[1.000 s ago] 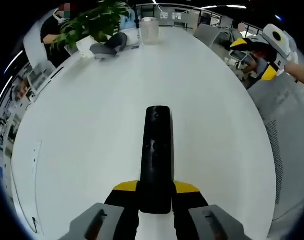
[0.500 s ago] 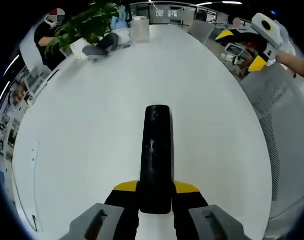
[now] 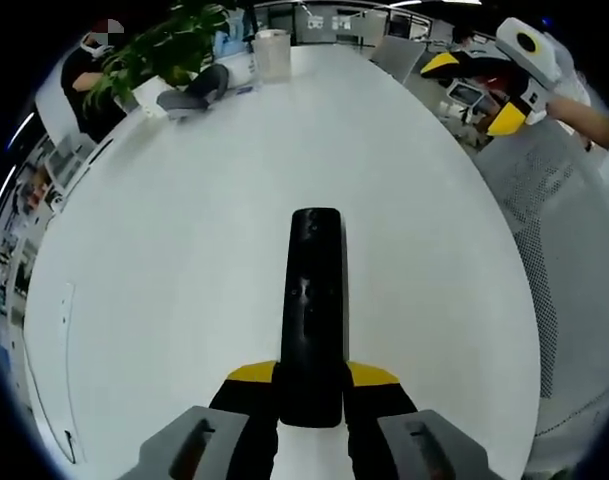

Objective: Press the specified remote control buttons in sequence, fully releasing each button before pressing the next.

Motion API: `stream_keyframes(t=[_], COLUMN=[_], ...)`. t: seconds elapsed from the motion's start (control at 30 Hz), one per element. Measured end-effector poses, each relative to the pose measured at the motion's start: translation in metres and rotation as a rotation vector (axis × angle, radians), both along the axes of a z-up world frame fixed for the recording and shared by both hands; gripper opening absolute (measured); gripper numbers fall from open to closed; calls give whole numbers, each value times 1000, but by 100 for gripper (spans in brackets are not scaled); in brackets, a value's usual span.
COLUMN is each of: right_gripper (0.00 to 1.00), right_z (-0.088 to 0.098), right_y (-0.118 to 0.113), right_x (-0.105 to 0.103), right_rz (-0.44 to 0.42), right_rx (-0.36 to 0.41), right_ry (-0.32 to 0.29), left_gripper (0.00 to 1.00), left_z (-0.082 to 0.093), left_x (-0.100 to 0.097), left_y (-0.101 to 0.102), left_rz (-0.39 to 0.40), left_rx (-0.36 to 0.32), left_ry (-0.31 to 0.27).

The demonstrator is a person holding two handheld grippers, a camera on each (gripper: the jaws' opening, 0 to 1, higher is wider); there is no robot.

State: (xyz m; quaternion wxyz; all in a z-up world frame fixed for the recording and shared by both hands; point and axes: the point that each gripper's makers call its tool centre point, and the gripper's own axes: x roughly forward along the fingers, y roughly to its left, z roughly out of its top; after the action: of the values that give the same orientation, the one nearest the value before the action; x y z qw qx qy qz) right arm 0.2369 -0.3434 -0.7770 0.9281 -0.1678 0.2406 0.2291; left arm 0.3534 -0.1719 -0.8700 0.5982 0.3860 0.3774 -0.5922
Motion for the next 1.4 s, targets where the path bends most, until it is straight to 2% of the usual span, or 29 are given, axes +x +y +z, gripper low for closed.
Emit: stream_keyframes(t=[0.57,1.4], right_gripper=[45,41], right_z=[0,-3], right_y=[1,2], right_x=[-1,-2], right_rz=[7,16], right_rx=[-9,-12], right_ry=[-1,16], left_gripper=[24,24], left_z=[-1,-1], left_x=[-9,-17], left_y=[0,2], left_rz=[3,77], left_rx=[34,55], left_ry=[-9,-15])
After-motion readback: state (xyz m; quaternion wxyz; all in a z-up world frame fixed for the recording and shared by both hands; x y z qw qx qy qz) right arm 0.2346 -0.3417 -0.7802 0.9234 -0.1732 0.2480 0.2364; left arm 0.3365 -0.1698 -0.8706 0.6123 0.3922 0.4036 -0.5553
